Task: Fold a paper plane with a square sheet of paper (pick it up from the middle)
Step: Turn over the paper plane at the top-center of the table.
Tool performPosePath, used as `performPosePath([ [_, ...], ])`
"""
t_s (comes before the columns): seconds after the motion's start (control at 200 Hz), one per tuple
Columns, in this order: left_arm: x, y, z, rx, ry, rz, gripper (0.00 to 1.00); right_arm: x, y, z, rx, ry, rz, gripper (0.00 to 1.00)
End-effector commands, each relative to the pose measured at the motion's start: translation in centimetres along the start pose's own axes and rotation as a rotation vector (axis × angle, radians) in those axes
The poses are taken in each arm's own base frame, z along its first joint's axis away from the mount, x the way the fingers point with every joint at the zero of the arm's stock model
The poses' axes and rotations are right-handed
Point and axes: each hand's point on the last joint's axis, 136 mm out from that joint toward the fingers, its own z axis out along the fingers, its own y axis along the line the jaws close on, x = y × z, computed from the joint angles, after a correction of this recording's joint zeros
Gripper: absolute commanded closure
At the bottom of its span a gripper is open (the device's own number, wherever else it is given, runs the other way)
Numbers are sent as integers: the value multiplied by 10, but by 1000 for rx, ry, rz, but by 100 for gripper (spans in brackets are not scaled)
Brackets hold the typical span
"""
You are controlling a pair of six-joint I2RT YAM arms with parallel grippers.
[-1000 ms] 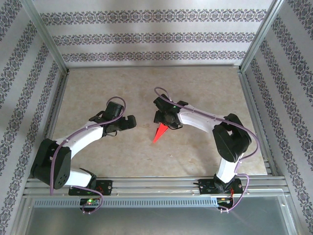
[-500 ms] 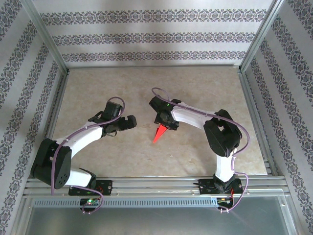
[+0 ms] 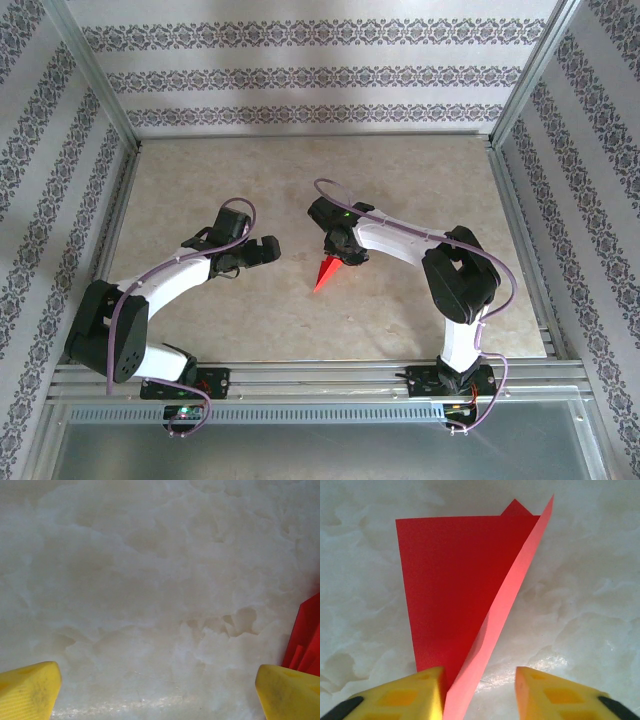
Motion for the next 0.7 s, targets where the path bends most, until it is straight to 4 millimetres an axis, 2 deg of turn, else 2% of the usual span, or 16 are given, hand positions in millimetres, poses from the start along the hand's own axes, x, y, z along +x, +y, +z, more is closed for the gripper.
performPosePath([
  [0.0, -6, -1, 2, 11, -12, 10, 0, 6, -8, -1, 22, 6, 8, 65],
  [0.08, -6, -1, 1, 11, -12, 9, 0, 9, -9, 4, 22, 22, 16, 70],
  [0.33, -7, -1, 1, 7, -12, 11, 0, 13, -8, 13, 19, 54, 28, 74],
  [0.42, -8, -1, 1, 7, -13, 11, 0, 11, -7, 13, 8, 54, 30, 81],
  [0.595, -12, -1, -4, 14, -24, -11, 0, 0, -1, 2, -41, 20, -2, 97],
  [0.695, -19, 1, -13, 42, -43, -51, 0, -11, 21, -13, -168, 4, -103, 100],
])
